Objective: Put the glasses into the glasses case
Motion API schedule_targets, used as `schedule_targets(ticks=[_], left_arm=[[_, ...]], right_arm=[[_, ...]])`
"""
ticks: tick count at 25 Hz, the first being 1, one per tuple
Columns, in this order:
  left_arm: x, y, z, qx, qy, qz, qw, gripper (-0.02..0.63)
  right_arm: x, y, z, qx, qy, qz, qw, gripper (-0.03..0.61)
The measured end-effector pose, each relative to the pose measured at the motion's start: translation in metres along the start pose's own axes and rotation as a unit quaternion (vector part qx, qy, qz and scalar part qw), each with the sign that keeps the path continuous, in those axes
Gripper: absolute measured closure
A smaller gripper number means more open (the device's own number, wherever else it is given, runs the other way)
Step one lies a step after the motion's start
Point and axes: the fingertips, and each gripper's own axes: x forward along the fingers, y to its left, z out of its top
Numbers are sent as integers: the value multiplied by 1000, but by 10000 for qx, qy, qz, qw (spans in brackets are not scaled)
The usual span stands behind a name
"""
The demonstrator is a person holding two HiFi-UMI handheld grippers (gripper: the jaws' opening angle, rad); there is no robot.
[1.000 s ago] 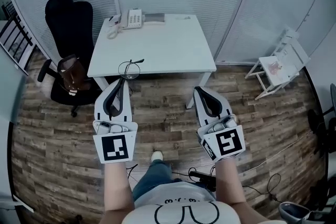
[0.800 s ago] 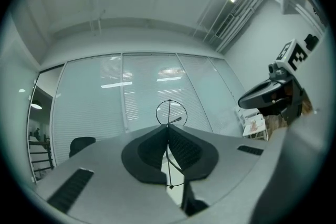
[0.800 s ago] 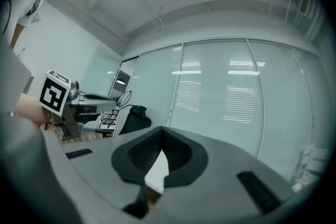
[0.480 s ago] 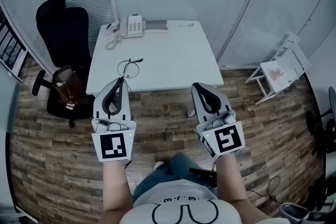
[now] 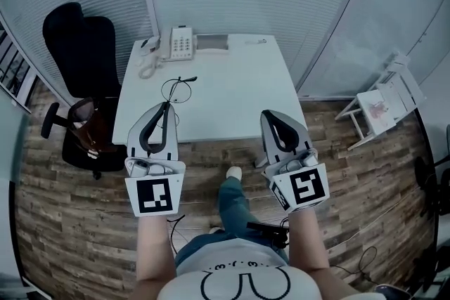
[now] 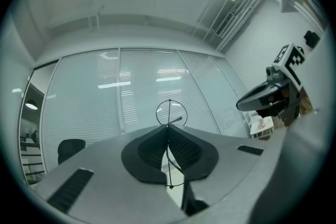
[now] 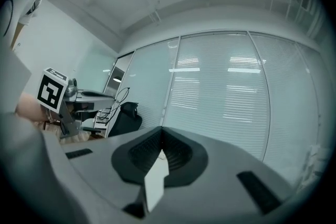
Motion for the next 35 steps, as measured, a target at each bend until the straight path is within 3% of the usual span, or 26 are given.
schedule_targets(ticks=[16,23,31,35], left_arm=[[235,26,-56,40,99,112,9999,592],[311,31,-82,78,277,127,9995,592],[377,28,-117,835,692,-367,9934,592],[405,21,-134,1507,905,-922,9801,592]], right_arm=[[200,-143,-52,250,31,200,9995,568],[254,-183,-79,370,147,319,9987,568],[287,-222,-118,680,440,117,9966,568],[294,-231,-129,728,580,36,9957,568]])
